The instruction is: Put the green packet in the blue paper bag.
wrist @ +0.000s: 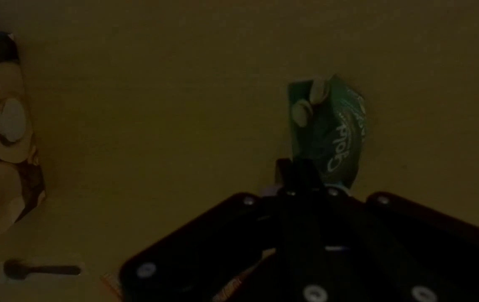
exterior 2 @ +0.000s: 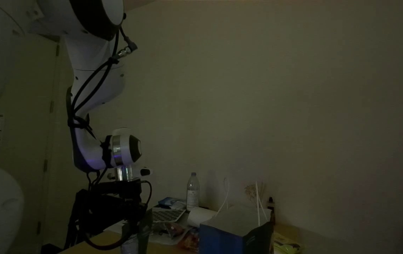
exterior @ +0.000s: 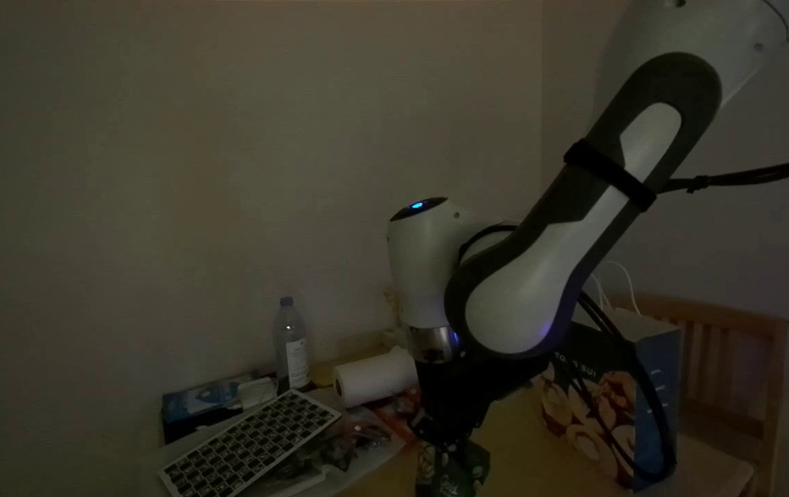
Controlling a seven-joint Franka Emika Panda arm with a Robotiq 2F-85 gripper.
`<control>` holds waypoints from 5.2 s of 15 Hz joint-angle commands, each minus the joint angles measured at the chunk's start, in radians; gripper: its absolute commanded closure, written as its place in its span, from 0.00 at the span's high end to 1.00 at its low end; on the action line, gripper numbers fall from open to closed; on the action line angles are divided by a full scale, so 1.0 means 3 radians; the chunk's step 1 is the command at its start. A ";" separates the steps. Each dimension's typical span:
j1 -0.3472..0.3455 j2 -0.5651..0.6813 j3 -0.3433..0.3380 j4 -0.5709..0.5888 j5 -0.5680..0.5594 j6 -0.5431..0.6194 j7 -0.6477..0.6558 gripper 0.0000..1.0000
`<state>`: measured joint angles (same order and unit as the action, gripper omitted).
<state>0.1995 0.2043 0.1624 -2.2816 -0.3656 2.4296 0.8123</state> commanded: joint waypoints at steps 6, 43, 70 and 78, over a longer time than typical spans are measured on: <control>0.0334 -0.0273 -0.0097 0.0151 -0.0209 -0.0301 0.0390 0.05; 0.0045 -0.0151 0.0000 0.0249 0.0090 -0.0463 0.0768 1.00; 0.0175 0.0421 -0.0228 0.0505 0.0257 -0.0363 0.0612 0.00; 0.0316 0.0189 -0.0345 0.0487 0.0121 -0.0475 0.1059 0.01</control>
<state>0.2572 0.3391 0.0802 -2.1140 -0.3078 2.3091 1.0558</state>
